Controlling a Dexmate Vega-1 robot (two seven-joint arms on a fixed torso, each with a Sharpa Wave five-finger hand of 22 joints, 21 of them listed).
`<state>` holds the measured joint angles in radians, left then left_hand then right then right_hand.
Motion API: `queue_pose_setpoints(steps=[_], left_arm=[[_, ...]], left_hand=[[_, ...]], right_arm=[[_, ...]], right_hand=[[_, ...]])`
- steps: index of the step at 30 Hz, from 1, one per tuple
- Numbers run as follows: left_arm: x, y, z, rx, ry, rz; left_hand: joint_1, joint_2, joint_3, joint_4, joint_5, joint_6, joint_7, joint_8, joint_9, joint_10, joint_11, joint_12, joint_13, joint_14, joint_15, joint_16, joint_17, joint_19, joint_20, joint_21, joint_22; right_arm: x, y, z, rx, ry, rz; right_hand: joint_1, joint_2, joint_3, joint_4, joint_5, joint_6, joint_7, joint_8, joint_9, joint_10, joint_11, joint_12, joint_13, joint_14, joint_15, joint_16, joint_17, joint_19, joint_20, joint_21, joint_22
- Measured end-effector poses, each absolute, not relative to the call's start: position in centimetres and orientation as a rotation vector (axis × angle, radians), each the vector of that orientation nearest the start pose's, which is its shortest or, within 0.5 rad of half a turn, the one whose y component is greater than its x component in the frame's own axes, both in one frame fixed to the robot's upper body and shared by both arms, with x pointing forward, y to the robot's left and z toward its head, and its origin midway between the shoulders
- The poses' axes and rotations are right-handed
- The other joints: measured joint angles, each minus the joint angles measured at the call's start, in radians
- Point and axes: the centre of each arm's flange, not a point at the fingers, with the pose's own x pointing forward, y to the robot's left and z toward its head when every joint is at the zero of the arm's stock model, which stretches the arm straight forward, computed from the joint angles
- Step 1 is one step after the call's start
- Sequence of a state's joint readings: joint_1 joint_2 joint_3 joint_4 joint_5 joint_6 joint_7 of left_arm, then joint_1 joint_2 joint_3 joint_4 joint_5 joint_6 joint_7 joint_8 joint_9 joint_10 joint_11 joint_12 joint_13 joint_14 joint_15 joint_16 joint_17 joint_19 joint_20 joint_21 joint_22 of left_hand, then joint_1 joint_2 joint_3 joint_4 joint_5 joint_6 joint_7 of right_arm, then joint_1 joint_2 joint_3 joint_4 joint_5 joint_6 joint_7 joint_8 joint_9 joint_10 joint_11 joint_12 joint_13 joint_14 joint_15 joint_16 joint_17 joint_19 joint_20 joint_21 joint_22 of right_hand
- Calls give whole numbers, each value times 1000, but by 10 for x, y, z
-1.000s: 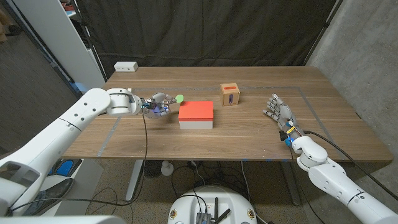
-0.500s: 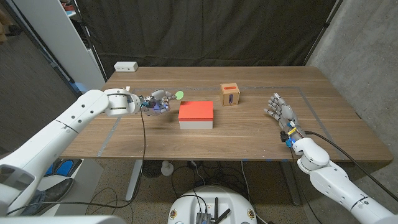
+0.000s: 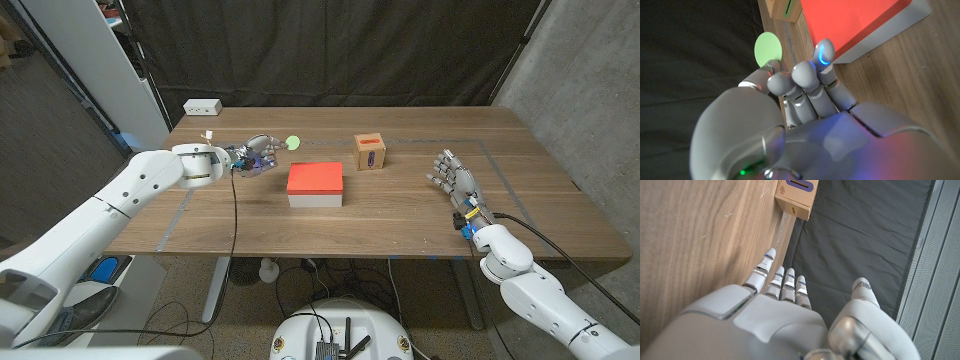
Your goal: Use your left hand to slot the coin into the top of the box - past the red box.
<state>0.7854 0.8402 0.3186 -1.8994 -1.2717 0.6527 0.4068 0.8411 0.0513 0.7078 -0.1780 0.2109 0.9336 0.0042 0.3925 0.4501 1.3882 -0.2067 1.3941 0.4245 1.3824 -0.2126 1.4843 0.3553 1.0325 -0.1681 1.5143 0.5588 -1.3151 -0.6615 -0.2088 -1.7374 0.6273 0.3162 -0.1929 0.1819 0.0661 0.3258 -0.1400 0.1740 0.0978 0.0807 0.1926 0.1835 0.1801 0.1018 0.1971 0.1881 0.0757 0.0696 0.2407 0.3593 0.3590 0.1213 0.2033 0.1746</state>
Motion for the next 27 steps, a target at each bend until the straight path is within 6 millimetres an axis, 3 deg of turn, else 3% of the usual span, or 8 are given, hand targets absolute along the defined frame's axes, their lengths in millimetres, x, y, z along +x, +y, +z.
queue_pose_setpoints(steps=[27], left_arm=[[575,225,74,174,-247,-104]], left_hand=[[6,-15,10,-1,0,20,-2,-10,-13,7,0,9,18,5,3,1,11,0,0,13,5]], right_arm=[[543,-319,-112,89,-594,76]], right_hand=[[0,0,0,0,0,0,0,0,0,0,0,0,0,0,0,0,0,0,0,0,0]])
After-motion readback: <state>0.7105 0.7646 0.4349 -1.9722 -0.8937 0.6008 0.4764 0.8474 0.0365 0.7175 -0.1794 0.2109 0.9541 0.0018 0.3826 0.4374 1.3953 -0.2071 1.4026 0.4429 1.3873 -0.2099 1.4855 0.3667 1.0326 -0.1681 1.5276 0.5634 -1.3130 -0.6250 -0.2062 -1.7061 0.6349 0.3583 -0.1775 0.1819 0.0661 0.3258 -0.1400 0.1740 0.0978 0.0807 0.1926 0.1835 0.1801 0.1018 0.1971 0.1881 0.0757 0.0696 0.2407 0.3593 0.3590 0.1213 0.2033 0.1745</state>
